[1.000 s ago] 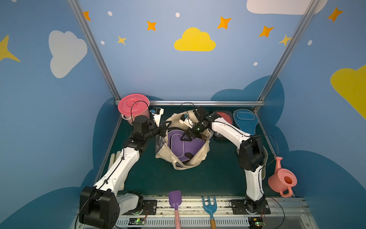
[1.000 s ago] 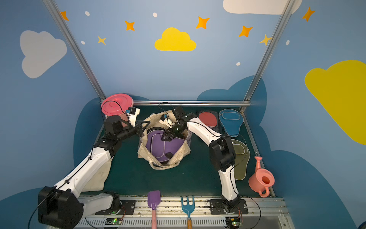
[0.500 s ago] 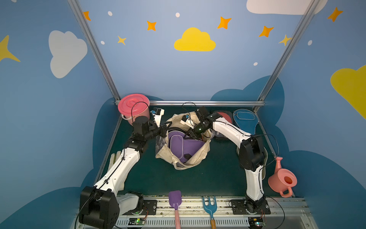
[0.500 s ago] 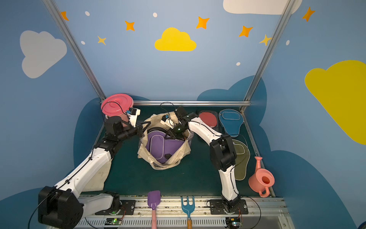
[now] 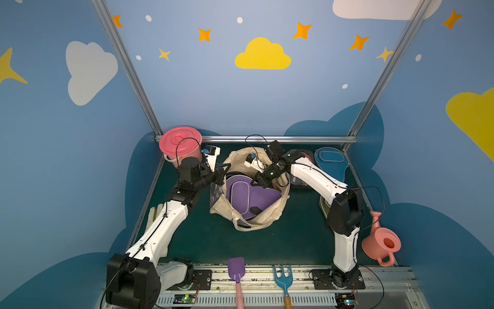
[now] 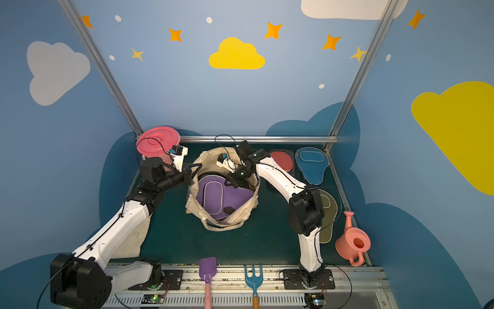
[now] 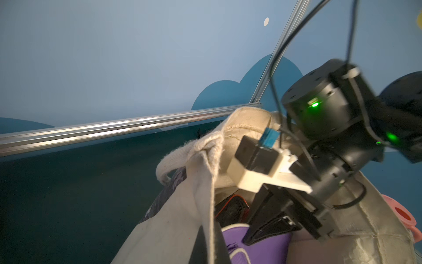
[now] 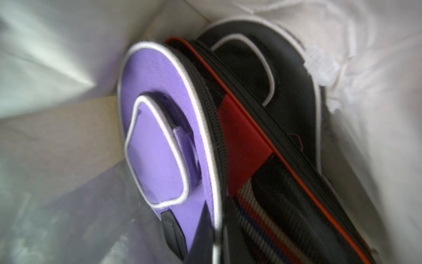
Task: Remove the ping pong set from the canvas bag
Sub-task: Adjust the ping pong set in the canvas bag.
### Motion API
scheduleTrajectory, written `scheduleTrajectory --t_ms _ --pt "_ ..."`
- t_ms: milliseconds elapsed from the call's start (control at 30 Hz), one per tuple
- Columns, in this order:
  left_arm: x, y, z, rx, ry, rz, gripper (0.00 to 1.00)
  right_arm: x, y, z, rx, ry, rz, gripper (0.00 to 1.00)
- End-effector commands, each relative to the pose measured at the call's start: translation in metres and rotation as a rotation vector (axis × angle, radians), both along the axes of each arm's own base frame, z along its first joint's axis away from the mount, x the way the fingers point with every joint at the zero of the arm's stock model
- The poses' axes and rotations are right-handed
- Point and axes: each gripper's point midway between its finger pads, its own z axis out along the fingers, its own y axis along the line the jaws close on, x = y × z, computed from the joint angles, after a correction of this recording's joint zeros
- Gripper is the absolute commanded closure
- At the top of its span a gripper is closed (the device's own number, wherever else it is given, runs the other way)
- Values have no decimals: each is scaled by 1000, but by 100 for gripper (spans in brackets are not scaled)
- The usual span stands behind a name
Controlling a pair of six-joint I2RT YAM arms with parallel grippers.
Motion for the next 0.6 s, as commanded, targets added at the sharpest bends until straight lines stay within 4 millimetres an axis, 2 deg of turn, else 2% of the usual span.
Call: scheduleTrajectory --t_ms 0,133,333,467,567 --pt "-1 0 28 -13 -74 -1 96 9 -21 63 17 -158 -105 100" --pt "1 0 26 -11 -57 0 96 20 -34 95 31 -296 -195 100" --pt "4 -1 24 -11 -38 -1 96 37 -55 126 19 -474 -306 100" --pt "5 -3 20 -5 -22 -10 96 33 -55 128 23 -501 -296 100" --pt "6 -7 14 -19 -2 -26 96 25 -48 116 32 -473 -265 100"
